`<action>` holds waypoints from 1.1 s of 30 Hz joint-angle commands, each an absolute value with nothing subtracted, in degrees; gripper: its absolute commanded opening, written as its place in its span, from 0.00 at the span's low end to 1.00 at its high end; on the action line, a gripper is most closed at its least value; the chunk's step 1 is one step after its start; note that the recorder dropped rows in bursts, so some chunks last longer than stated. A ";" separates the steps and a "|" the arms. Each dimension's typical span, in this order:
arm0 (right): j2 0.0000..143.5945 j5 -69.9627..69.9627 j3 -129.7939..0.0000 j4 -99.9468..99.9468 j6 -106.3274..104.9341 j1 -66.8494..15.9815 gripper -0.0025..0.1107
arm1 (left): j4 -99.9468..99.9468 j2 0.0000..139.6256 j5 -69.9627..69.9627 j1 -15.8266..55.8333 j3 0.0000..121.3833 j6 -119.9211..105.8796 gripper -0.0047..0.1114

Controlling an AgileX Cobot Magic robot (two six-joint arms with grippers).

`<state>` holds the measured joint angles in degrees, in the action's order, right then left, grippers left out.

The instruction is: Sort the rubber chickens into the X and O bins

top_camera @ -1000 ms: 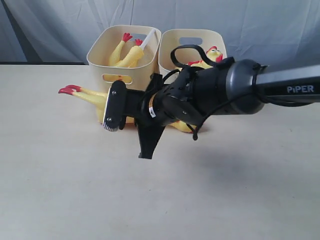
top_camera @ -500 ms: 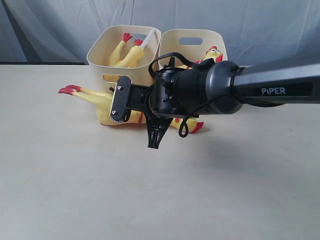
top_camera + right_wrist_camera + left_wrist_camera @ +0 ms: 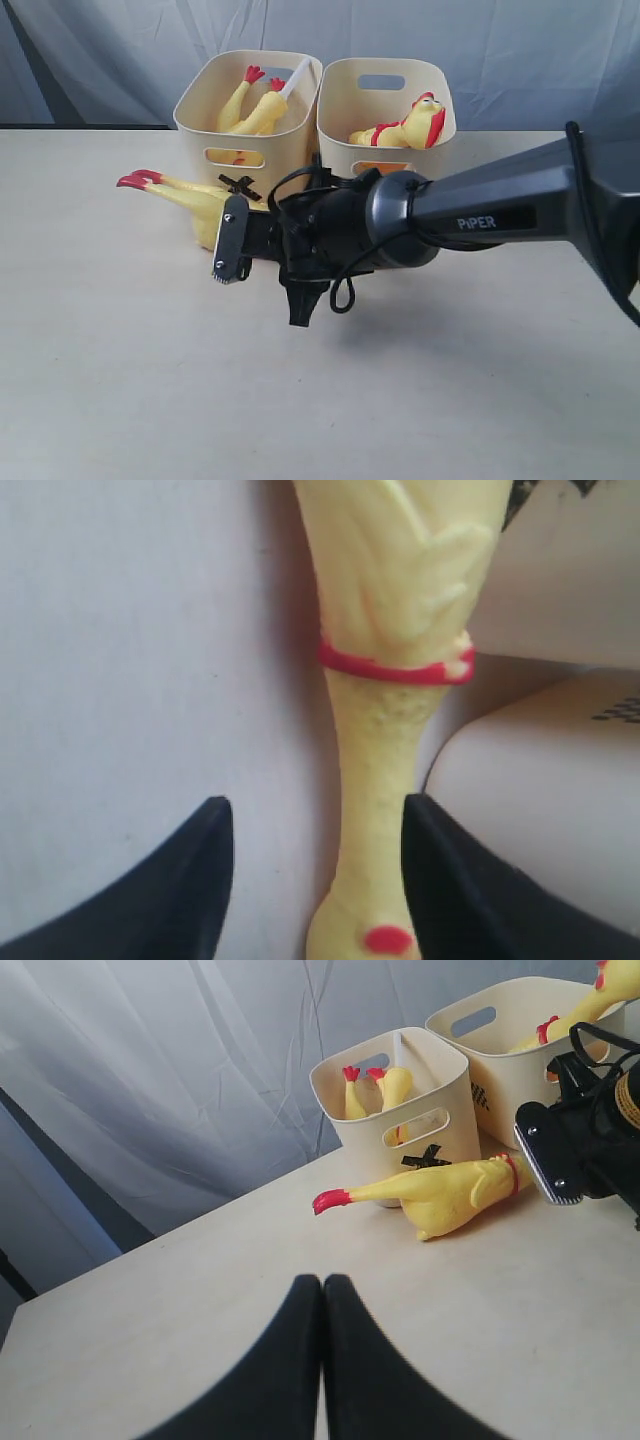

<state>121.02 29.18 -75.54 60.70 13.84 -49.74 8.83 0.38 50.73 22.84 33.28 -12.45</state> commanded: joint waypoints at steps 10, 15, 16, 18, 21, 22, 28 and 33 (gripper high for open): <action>122.89 30.45 -75.80 71.02 19.61 -49.78 0.48 | 9.09 0.00 50.88 23.13 33.05 -11.53 0.04; 123.65 32.03 -75.80 75.33 24.56 -49.78 0.48 | 9.09 0.00 50.88 23.13 33.05 -11.53 0.04; 123.72 32.03 -75.80 75.33 24.56 -49.78 0.48 | 9.09 0.00 50.88 23.13 33.05 -11.53 0.04; 123.69 32.03 -75.80 76.23 24.56 -49.78 0.48 | 9.09 0.00 50.88 23.13 33.05 -11.53 0.04; 123.69 31.92 -75.80 77.47 24.68 -49.78 0.48 | 9.09 0.00 50.88 23.13 33.05 -11.53 0.04; 123.69 31.92 -75.80 77.42 24.68 -49.68 0.48 | 9.09 0.00 50.88 23.13 33.05 -11.53 0.04; 123.69 30.86 -75.80 77.53 25.51 -49.24 0.48 | 8.98 0.00 50.99 23.13 33.05 -11.22 0.04; 123.87 30.86 -75.80 77.82 25.64 -48.42 0.48 | 8.98 0.00 50.99 23.13 33.05 -11.22 0.04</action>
